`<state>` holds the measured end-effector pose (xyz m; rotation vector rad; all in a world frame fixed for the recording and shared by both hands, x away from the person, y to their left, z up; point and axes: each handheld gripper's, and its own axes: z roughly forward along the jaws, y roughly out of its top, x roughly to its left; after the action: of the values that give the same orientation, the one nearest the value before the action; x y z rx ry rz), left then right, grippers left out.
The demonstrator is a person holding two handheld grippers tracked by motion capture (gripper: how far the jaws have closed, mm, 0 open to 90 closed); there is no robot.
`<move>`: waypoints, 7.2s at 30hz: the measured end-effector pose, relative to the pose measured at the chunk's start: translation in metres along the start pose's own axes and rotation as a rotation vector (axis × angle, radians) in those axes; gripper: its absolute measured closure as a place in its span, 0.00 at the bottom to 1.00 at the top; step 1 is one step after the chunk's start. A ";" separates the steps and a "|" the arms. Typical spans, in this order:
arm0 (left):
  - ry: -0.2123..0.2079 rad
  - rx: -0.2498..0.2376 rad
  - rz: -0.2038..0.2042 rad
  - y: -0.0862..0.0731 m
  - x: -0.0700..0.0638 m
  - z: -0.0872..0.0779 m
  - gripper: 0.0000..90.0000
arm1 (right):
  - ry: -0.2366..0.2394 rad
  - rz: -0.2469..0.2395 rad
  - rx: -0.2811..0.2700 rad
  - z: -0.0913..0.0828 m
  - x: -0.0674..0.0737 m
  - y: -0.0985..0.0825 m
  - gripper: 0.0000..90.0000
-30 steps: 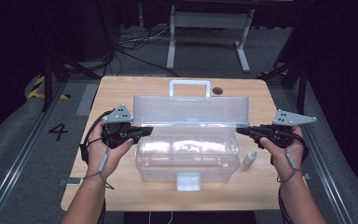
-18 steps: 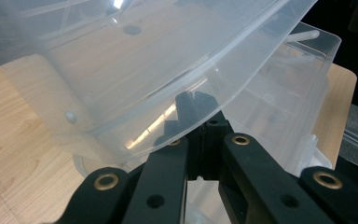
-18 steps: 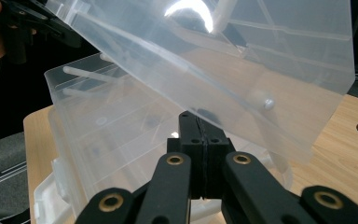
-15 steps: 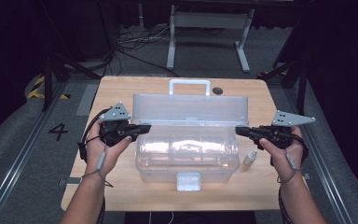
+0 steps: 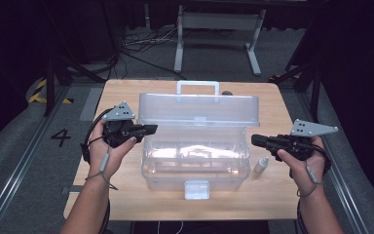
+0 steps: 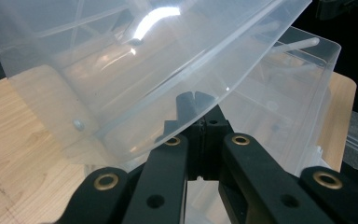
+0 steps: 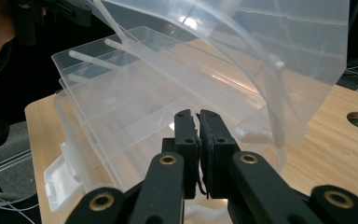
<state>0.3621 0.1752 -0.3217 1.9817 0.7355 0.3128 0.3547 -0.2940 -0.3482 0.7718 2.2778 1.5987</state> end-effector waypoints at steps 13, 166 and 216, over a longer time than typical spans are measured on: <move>0.016 -0.015 0.006 0.005 0.006 0.002 1.00 | -0.037 0.012 0.039 -0.002 -0.001 -0.008 0.93; -0.298 0.310 0.138 -0.071 -0.035 0.045 0.71 | -0.467 0.016 -0.051 0.055 -0.037 0.078 0.80; -0.333 0.336 0.120 -0.090 -0.035 0.057 0.84 | -0.557 0.016 -0.130 0.075 -0.058 0.081 0.95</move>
<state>0.3299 0.1454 -0.4255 2.3251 0.4776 -0.0792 0.4619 -0.2460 -0.3060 1.0458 1.7586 1.3090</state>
